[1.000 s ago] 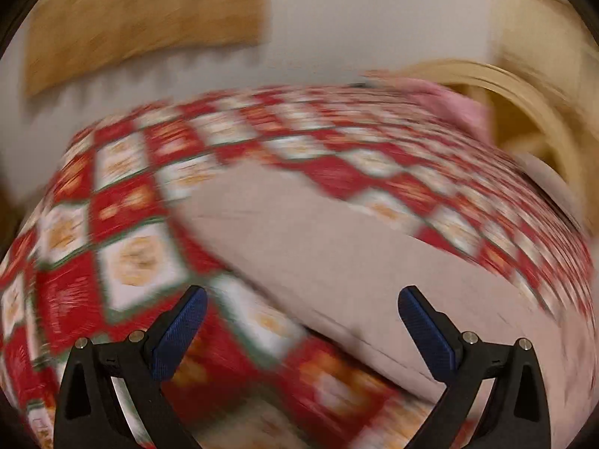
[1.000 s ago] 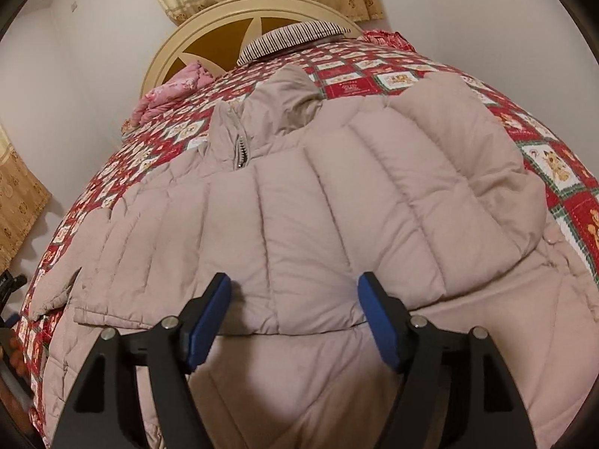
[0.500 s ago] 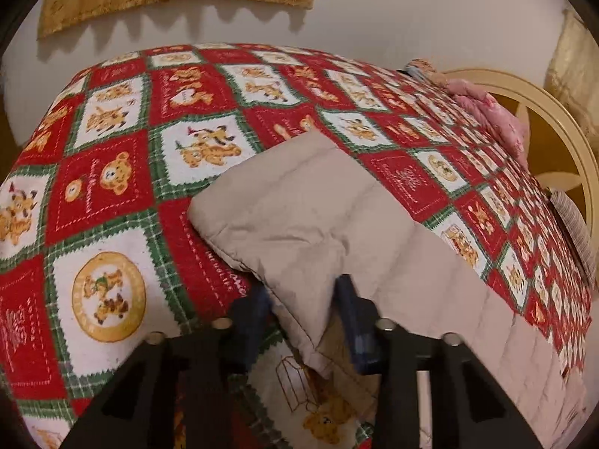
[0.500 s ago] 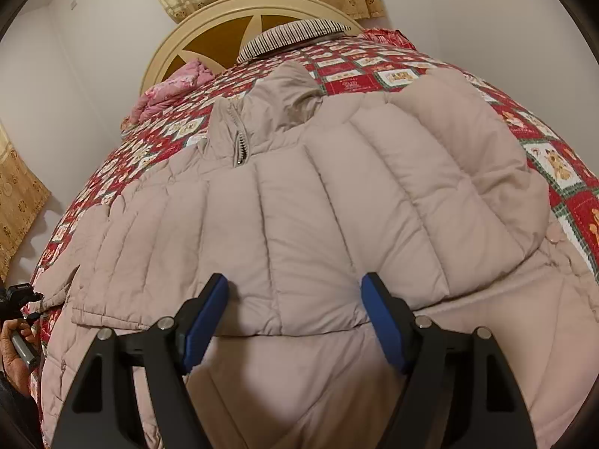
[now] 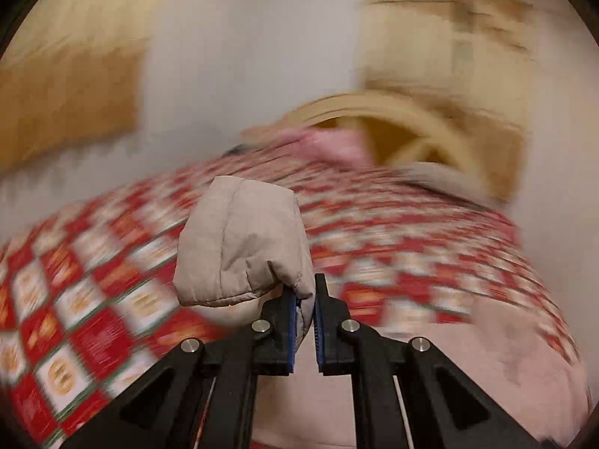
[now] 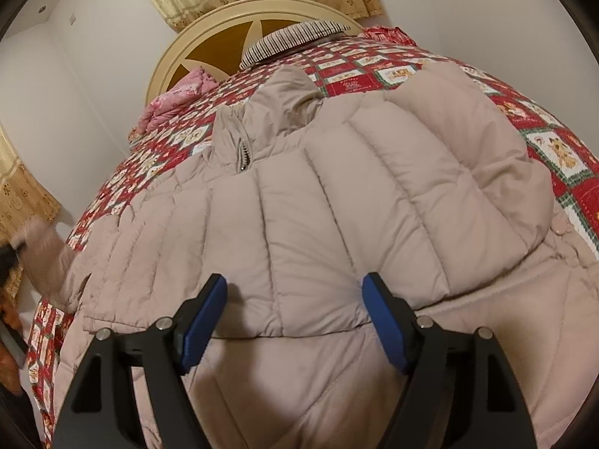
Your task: Fold large clothes
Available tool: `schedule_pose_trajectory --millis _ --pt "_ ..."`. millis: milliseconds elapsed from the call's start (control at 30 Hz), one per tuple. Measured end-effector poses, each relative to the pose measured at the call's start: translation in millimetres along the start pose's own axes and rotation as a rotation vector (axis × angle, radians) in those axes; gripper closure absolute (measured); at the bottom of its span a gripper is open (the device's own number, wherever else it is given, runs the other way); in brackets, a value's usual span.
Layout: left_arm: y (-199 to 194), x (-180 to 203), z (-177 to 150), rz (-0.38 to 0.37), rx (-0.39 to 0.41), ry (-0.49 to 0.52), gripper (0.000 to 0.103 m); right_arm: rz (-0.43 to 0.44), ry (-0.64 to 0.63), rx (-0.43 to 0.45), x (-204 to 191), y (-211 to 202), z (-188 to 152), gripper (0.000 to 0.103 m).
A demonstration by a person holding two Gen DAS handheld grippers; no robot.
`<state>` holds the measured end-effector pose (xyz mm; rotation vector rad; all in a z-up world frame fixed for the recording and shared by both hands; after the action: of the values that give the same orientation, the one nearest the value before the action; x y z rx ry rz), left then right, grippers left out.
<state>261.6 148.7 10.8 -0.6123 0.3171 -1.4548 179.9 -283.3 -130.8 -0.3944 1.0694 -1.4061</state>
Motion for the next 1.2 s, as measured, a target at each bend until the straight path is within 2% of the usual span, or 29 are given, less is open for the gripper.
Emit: schedule_pose_trajectory --millis 100,133,200,233,333,400,433,500,567,633,667,700,767,800,867,967,1033,1100,1133,1200 --pt "-33.3 99.0 -15.7 -0.200 0.028 0.198 0.096 0.018 0.011 0.005 1.9 -1.1 0.1 0.026" --pt "-39.8 129.2 -26.6 -0.266 0.017 0.259 0.096 0.026 0.016 0.007 2.7 -1.4 0.0 0.026" --pt "-44.0 173.9 -51.2 -0.351 -0.026 0.344 0.096 0.041 0.025 0.012 4.8 -2.3 -0.3 0.026" --pt "-42.7 202.4 -72.7 -0.396 -0.069 0.404 0.096 0.049 0.030 0.014 6.0 -2.9 -0.1 0.026" --pt "-25.6 241.3 -121.0 -0.421 -0.194 0.516 0.095 0.071 0.045 0.020 9.6 -4.1 -0.3 0.026" --pt "-1.9 249.2 -159.3 -0.424 -0.398 0.552 0.091 0.085 0.055 0.023 11.5 -4.8 -0.4 0.026" --pt "8.2 247.3 -173.5 -0.429 -0.501 0.550 0.091 0.089 0.059 0.024 12.3 -4.9 -0.4 0.026" --pt "13.8 235.5 -187.2 -0.439 -0.602 0.530 0.090 0.088 0.067 0.023 14.1 -4.7 0.1 0.027" --pt "-1.4 222.5 -190.3 -0.453 -0.580 0.528 0.088 0.094 0.071 0.024 14.6 -4.8 0.2 0.027" --pt "-18.3 206.4 -189.3 -0.452 -0.551 0.528 0.081 0.096 0.072 0.024 14.4 -4.7 0.5 0.027" --pt "-26.3 198.2 -186.8 -0.453 -0.535 0.516 0.071 0.095 0.072 0.024 13.9 -4.3 1.2 0.027" --pt "-33.8 186.9 -183.8 -0.454 -0.512 0.489 0.054 0.095 0.072 0.024 14.3 -4.4 1.3 0.027" --pt "-40.8 167.8 -178.2 -0.450 -0.475 0.420 0.035 0.098 0.076 0.025 15.1 -5.0 1.3 0.027" --pt "-45.1 154.7 -174.5 -0.439 -0.451 0.384 0.030 0.102 0.081 0.027 15.8 -5.8 0.7 0.027" --pt "-44.7 132.4 -170.6 -0.407 -0.418 0.360 0.030 0.124 0.104 0.030 19.4 -10.5 -0.4 0.027" --pt "-36.3 100.3 -167.1 -0.306 -0.374 0.333 0.029 0.177 0.137 0.047 22.6 -31.6 -8.2 0.025" --pt "-22.9 78.8 -170.9 -0.248 -0.389 0.273 0.029 0.209 0.149 0.069 21.6 -46.0 -14.6 0.025" --pt "-2.8 56.6 -176.0 -0.236 -0.425 0.169 0.029 0.226 0.177 0.103 20.1 -63.1 -19.2 0.023" --pt "2.0 50.0 -178.4 -0.248 -0.432 0.126 0.029 0.240 0.189 0.117 18.8 -69.1 -19.9 0.019" --pt "4.5 44.4 -181.6 -0.271 -0.430 0.078 0.029 0.279 0.213 0.130 12.3 -75.4 -18.8 0.005"
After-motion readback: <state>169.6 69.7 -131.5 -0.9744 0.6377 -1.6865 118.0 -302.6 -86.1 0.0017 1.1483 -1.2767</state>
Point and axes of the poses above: each gripper's, at about its wrist camera, not at the fingertips, and y roughly the way its jaws point, x to its right, z to its top, the point moved 4 cm from there along y, roughly the way its jaws point, and after that the axes turned 12 degrees about -x, right-handed, at the moved point
